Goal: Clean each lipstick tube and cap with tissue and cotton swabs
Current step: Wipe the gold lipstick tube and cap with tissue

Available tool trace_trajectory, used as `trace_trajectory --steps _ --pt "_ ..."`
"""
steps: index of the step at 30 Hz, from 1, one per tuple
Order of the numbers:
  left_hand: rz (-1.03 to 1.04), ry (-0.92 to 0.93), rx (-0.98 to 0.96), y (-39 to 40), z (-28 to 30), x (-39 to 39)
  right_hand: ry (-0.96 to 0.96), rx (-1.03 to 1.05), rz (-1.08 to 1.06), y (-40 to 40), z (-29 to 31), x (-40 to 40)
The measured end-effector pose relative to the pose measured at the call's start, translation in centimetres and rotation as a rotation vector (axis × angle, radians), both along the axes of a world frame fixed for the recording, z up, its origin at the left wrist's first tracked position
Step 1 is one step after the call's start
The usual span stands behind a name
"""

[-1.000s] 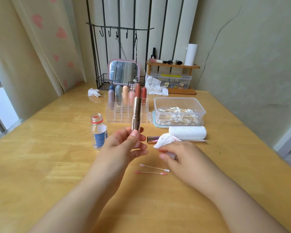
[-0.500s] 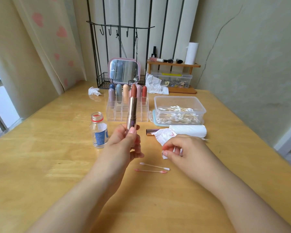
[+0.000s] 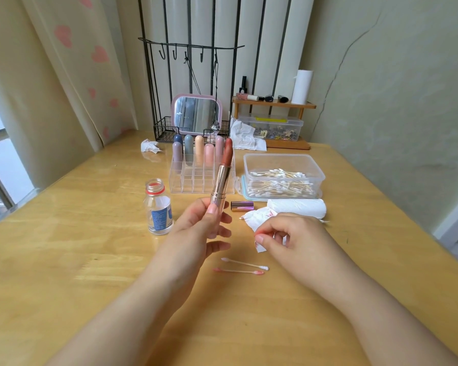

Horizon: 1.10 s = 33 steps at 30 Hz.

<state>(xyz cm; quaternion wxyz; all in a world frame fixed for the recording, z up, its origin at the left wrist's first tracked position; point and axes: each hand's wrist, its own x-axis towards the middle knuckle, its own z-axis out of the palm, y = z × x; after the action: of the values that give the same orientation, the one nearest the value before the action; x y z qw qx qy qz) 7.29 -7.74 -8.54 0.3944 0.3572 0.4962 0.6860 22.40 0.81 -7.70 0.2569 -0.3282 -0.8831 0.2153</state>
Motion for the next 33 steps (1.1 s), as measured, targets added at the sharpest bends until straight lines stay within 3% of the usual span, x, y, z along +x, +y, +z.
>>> trace_trajectory --steps 9,13,18,27,33 --pt "0.068 -0.053 -0.002 0.2 -0.1 -0.4 -0.043 -0.038 -0.030 0.1 -0.1 0.2" --pt "0.116 0.101 -0.049 0.5 -0.9 -1.3 -0.043 -0.010 -0.109 0.5 -0.2 0.2" --pt "0.243 0.515 -0.126 0.8 -2.2 -2.6 -0.143 0.095 -0.137 1.7 0.6 -1.5" --pt "0.265 0.591 -0.224 1.1 -2.7 -3.2 -0.516 0.191 -0.063 7.3 -0.1 -8.5" --pt "0.288 0.711 -0.290 1.4 -2.8 -3.2 -0.560 0.186 -0.034 8.1 -0.5 -9.9"
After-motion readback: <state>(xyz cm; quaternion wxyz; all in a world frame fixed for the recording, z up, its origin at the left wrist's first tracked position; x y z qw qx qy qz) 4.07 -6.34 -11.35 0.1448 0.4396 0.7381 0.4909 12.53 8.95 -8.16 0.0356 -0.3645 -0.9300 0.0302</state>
